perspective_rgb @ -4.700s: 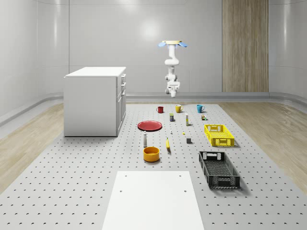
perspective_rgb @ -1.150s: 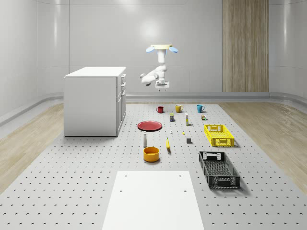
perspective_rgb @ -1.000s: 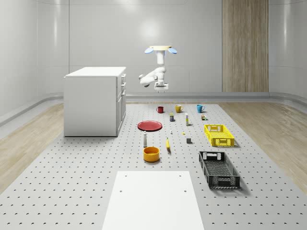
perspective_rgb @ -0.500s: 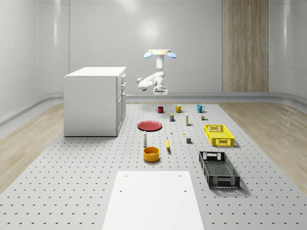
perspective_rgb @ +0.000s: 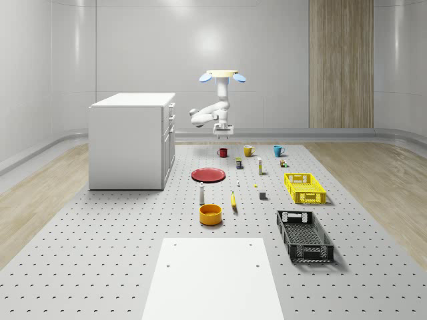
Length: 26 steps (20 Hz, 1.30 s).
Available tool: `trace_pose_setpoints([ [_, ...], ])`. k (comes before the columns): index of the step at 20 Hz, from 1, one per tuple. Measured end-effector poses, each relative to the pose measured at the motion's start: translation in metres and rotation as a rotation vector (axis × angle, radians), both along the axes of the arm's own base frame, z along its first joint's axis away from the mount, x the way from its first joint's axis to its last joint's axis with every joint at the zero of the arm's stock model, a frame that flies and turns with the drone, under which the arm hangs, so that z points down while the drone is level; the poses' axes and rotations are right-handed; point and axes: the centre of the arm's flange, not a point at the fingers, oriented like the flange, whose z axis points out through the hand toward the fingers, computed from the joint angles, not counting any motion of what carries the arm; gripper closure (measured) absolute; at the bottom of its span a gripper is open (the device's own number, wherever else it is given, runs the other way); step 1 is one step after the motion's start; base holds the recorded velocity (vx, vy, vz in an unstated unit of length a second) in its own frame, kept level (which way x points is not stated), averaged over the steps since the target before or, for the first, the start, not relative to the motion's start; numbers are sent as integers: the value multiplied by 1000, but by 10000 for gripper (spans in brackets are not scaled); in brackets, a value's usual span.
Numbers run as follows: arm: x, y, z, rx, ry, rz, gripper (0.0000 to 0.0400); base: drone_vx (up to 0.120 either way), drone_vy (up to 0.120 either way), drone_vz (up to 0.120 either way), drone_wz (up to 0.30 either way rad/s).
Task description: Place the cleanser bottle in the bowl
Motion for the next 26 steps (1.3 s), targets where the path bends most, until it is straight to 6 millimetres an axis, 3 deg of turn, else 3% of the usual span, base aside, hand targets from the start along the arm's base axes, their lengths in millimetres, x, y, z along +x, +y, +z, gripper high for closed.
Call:
trace_pose_setpoints([
  [4,0,0,0,0,0,0,0,120,0,-10,0],
  [17,0,0,0,0,0,0,0,120,0,-120,0],
  [26,0,0,0,0,0,0,0,120,0,-62,0],
])
